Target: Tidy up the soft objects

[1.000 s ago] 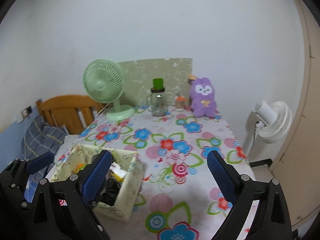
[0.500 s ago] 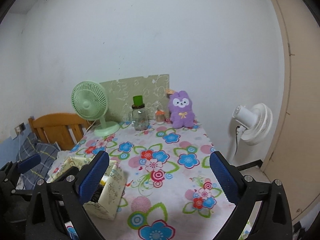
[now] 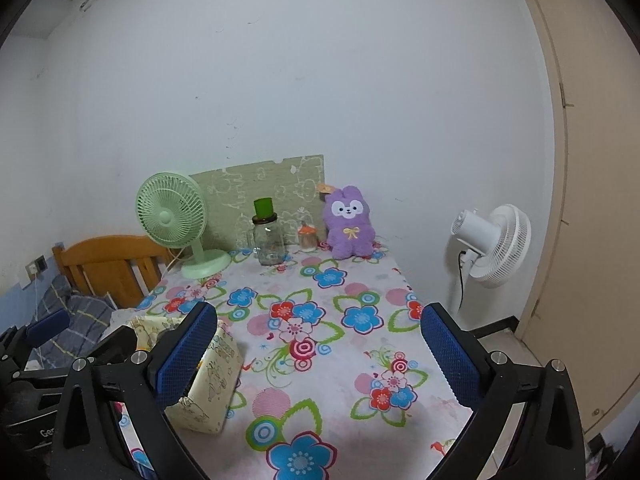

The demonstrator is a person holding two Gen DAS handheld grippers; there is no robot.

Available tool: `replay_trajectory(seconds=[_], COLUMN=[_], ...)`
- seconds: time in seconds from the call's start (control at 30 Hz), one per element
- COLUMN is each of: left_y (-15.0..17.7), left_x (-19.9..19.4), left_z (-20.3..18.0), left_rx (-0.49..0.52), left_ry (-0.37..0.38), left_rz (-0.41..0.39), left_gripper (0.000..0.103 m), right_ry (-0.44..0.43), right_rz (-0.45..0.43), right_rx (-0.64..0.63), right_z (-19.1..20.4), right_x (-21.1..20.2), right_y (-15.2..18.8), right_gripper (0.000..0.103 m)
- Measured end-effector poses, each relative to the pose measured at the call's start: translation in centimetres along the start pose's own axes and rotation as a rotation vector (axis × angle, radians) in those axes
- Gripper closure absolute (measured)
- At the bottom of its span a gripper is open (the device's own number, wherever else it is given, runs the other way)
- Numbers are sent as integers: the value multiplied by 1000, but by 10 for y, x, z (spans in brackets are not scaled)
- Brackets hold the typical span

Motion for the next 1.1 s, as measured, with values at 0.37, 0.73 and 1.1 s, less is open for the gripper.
replay_trajectory(seconds=[0.37,0.73,1.1], left_y=[1,1,1], left_x=[0,2,3], left_z=[2,3,3], left_rx=[1,-1,-2], left_ry=[-5,-15,-13], left_rz=[-1,13,13], left_gripper=[0,0,0], right_ry=[-4,-1,-3], right_rz=[2,3,9], right_rx=[-3,-1,0], right_z=[3,5,3], right_x=[0,3,6], right_y=[0,0,0], right_gripper=[0,0,0])
Point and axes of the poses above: each gripper's, at about its wrist camera, not at the fingertips, and x roughly the way its jaws point, z to its left, y to its underside, the point moved 10 cm from there along x, roughly the way its jaws point, and after that the axes turned 1 degree about z, right-handed, at the moved point
